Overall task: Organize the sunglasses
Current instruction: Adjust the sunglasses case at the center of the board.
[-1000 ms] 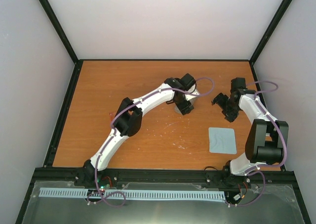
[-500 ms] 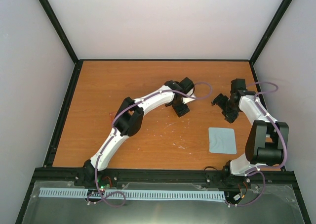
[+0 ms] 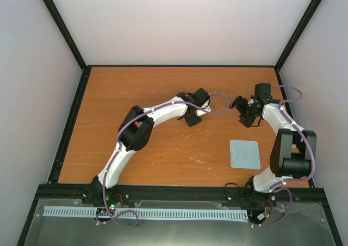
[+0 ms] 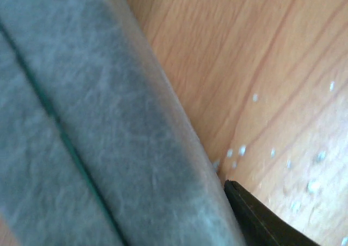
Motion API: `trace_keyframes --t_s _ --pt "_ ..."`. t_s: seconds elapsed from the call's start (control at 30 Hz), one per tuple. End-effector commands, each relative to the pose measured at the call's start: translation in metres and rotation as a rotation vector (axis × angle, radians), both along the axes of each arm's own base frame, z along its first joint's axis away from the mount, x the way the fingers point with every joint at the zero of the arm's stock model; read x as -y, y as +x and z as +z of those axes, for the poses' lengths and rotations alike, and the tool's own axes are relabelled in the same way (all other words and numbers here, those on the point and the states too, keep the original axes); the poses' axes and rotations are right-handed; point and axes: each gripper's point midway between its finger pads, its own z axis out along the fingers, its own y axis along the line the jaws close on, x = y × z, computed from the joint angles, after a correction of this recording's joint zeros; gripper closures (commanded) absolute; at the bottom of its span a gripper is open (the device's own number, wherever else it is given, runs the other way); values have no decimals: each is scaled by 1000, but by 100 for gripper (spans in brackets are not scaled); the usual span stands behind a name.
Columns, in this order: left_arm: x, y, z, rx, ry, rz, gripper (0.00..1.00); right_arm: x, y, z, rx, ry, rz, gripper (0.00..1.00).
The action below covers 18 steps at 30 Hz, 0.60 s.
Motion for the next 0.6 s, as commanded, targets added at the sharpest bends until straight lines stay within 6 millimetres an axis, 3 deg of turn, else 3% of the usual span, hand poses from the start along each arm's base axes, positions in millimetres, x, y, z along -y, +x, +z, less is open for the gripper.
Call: trace_keyframes --t_s 0.0,0.13,0.33,0.57 --pt "-4 14 45 203 -28 -67 53 -23 24 4 49 126 63 6" --pt "-22 11 56 348 -1 -143 54 -47 36 -6 7 301 86 5" --pt "-38 21 70 567 53 -211 54 -93 52 8 4 410 177 5" --pt "-47 26 72 503 -14 -71 45 -93 67 6 -24 363 172 5"
